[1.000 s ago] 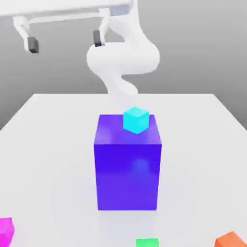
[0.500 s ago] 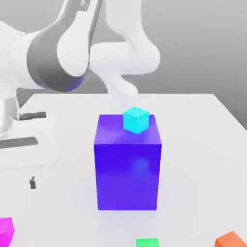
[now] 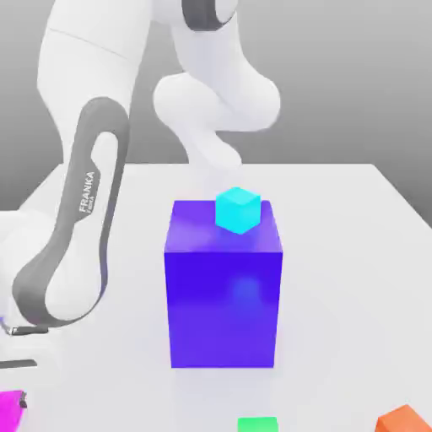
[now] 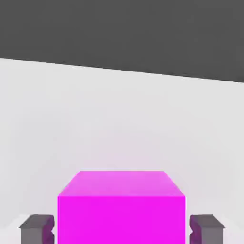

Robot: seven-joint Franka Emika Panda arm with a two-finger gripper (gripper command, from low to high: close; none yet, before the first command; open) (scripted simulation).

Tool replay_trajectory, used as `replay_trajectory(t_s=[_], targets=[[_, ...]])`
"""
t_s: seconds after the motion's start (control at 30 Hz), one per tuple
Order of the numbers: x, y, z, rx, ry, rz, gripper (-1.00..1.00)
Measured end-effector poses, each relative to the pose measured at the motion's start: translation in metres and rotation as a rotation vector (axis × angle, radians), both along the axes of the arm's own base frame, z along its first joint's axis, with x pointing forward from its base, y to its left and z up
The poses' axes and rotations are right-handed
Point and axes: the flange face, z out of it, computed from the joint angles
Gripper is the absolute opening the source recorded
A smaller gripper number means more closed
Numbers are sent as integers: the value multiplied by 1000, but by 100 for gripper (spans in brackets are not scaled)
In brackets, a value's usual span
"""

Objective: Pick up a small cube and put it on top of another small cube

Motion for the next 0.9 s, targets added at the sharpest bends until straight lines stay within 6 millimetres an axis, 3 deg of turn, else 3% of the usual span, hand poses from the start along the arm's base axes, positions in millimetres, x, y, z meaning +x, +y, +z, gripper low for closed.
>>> replay_trajectory(t_s=[0.1,0.23,0.43,0.63,0.7,0.77,0.8,0.9], targets=[[0,0,1,0,1,0,-100],[3,6,53,3,2,8,-100],[54,150,73,33,19,187,-100],[65,300,98,15,10,381,-100],[63,340,84,4,3,433,-100],[62,350,57,1,1,447,-100],[62,352,49,1,1,449,100],[62,352,49,1,1,449,100]])
